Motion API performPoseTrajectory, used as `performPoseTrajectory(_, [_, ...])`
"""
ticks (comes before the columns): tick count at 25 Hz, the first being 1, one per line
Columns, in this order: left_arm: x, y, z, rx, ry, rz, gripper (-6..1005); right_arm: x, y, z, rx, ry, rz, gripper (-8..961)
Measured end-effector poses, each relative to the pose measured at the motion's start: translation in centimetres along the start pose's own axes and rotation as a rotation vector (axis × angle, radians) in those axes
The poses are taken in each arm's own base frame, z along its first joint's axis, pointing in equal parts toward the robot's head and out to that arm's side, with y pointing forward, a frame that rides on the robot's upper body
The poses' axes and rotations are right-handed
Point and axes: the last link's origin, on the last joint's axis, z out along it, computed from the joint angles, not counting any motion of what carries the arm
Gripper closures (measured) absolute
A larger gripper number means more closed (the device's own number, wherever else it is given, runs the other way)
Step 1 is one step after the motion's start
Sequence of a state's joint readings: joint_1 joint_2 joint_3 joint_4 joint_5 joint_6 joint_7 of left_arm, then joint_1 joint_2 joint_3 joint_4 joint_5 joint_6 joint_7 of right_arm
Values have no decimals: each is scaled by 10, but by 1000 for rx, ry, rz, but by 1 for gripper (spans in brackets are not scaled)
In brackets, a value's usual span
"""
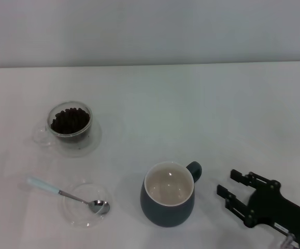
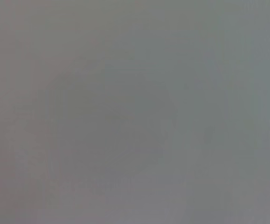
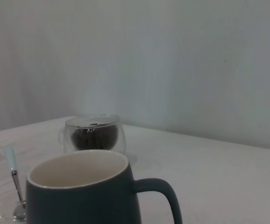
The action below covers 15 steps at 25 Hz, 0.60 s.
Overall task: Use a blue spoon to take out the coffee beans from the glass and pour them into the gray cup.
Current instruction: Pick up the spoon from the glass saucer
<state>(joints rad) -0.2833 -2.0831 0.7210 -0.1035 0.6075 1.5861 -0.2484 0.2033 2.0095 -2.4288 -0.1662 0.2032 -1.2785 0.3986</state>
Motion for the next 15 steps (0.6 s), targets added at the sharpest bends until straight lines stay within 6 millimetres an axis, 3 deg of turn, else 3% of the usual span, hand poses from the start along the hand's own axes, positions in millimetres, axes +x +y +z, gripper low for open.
performPoseTrajectory(7, [-1, 1, -1, 1, -4, -4, 107, -3, -3, -26, 20, -66, 12, 440])
performPoseTrajectory(15, [-5, 5, -10, -3, -24, -41, 107, -16, -18, -34, 67, -139, -7, 440])
